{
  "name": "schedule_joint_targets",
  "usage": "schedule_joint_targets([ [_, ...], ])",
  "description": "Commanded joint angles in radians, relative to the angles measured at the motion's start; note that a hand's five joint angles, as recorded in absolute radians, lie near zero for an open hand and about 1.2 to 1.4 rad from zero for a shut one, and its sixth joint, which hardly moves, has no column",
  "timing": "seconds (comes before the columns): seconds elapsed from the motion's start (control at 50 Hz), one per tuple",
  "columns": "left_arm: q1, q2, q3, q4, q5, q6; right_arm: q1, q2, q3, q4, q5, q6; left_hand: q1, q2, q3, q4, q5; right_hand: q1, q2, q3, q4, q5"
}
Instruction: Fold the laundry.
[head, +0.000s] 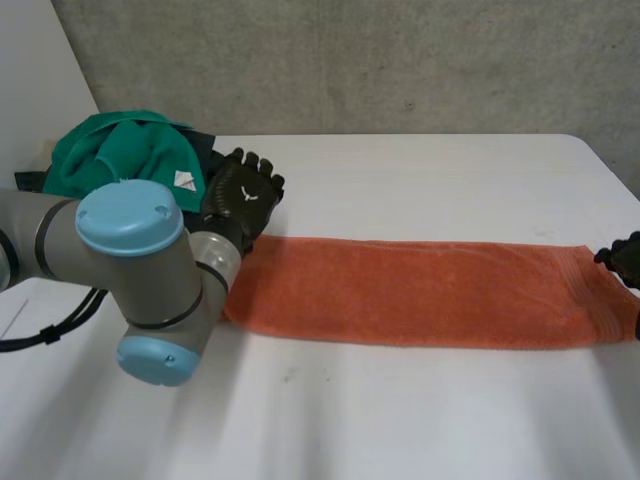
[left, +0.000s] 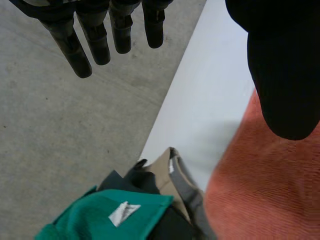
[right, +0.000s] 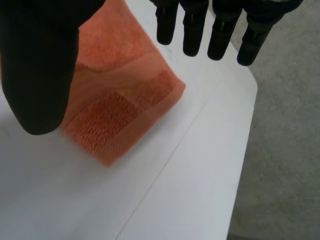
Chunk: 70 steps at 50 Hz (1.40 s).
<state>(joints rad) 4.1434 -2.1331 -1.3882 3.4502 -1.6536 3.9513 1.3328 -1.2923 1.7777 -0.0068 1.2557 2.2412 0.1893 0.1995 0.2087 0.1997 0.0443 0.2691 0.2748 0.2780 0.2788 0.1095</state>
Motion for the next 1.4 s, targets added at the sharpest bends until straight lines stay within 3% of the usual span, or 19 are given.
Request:
schedule_joint_targets([
  [0.02, 0.0, -0.004, -0.008, 0.004, 0.0, -0.006, -0.011, 0.091, 0.017, -0.136, 0.011, -0.003, -0.015, -0.025, -0.034, -0.025, -0.044, 0.092, 0.086, 0.083, 0.082, 0.077],
  [0.1, 0.0, -0.004, -0.008, 0.007, 0.0, -0.006, -0.014, 0.137, 0.002, -0.156, 0.016, -0.003, -0.015, -0.025, -0.034, -0.025, -0.044, 0.267, 0.262, 0.258, 0.258, 0.252],
  [0.14, 0.0, -0.004, -0.008, 0.007, 0.0, -0.004, -0.02, 0.154, -0.006, -0.157, 0.017, -0.003, -0.015, -0.025, -0.034, -0.025, -0.044, 1.013, 1.007, 1.004, 1.003, 0.998],
  [0.16, 0.0, -0.002, -0.008, 0.007, 0.0, -0.006, -0.026, 0.156, -0.012, -0.163, 0.017, -0.003, -0.015, -0.025, -0.034, -0.025, -0.044, 1.126, 1.12, 1.117, 1.116, 1.111],
  [0.32, 0.004, 0.021, -0.023, 0.007, -0.002, -0.004, -0.155, 0.139, -0.055, -0.173, 0.031, -0.043, -0.015, -0.025, -0.034, -0.025, -0.044, 1.127, 1.121, 1.118, 1.118, 1.112],
  [0.4, 0.009, 0.05, -0.052, 0.007, -0.002, -0.006, -0.207, 0.11, -0.125, -0.163, 0.051, -0.144, -0.015, -0.025, -0.034, -0.025, -0.044, 1.127, 1.121, 1.118, 1.118, 1.112],
  [0.52, 0.026, 0.091, -0.1, 0.007, -0.002, -0.006, -0.179, 0.094, -0.181, -0.167, 0.114, -0.276, -0.015, -0.025, -0.034, -0.025, -0.044, 1.127, 1.121, 1.118, 1.118, 1.112],
  [0.74, 0.083, 0.188, -0.17, 0.007, -0.002, -0.075, 0.399, -0.027, -0.188, -0.305, 0.05, -0.14, -0.015, -0.025, -0.034, -0.025, -0.044, 1.127, 1.121, 1.118, 1.118, 1.112],
  [0.88, 0.097, 0.236, -0.225, 0.007, 0.0, -0.129, 0.793, 0.105, -0.181, -0.363, -0.053, -0.152, -0.015, -0.025, -0.034, -0.025, -0.044, 1.127, 1.121, 1.118, 1.118, 1.112],
  [0.96, 0.097, 0.236, -0.25, 0.007, 0.0, -0.13, 0.916, 0.211, -0.188, -0.378, -0.07, -0.181, -0.015, -0.025, -0.034, -0.025, -0.044, 1.127, 1.121, 1.118, 1.118, 1.112],
  [1.06, 0.097, 0.229, -0.261, 0.009, 0.0, -0.13, 0.97, 0.306, -0.198, -0.384, -0.05, -0.238, -0.015, -0.025, -0.034, -0.025, -0.044, 1.127, 1.121, 1.118, 1.118, 1.112],
  [1.08, 0.093, 0.225, -0.261, 0.007, 0.0, -0.13, 0.964, 0.311, -0.205, -0.384, -0.024, -0.238, -0.015, -0.025, -0.034, -0.025, -0.044, 0.605, 0.599, 0.596, 0.595, 0.59],
  [1.12, 0.09, 0.223, -0.259, 0.009, 0.0, -0.13, 0.962, 0.3, -0.204, -0.384, 0.005, -0.221, -0.015, -0.025, -0.034, -0.025, -0.044, 0.016, 0.01, 0.007, 0.006, 0.001],
  [1.14, 0.09, 0.223, -0.258, 0.009, 0.0, -0.132, 0.96, 0.294, -0.201, -0.384, 0.022, -0.204, -0.015, -0.025, -0.034, -0.025, -0.044, -0.095, -0.1, -0.103, -0.104, -0.11],
  [1.2, 0.084, 0.226, -0.241, 0.009, -0.002, -0.132, 0.944, 0.205, -0.192, -0.371, 0.103, -0.08, -0.015, -0.025, -0.034, -0.025, -0.044, -0.095, -0.1, -0.103, -0.104, -0.11],
  [1.26, 0.067, 0.229, -0.215, 0.018, -0.002, -0.132, 0.835, 0.065, -0.149, -0.317, 0.149, 0.082, -0.015, -0.025, -0.034, -0.025, -0.044, -0.095, -0.1, -0.103, -0.104, -0.11],
  [1.4, -0.012, 0.219, -0.15, 0.033, -0.003, -0.13, 0.614, -0.005, -0.018, -0.076, 0.091, 0.29, -0.015, -0.025, -0.034, -0.025, -0.044, -0.095, -0.1, -0.103, -0.104, -0.11],
])
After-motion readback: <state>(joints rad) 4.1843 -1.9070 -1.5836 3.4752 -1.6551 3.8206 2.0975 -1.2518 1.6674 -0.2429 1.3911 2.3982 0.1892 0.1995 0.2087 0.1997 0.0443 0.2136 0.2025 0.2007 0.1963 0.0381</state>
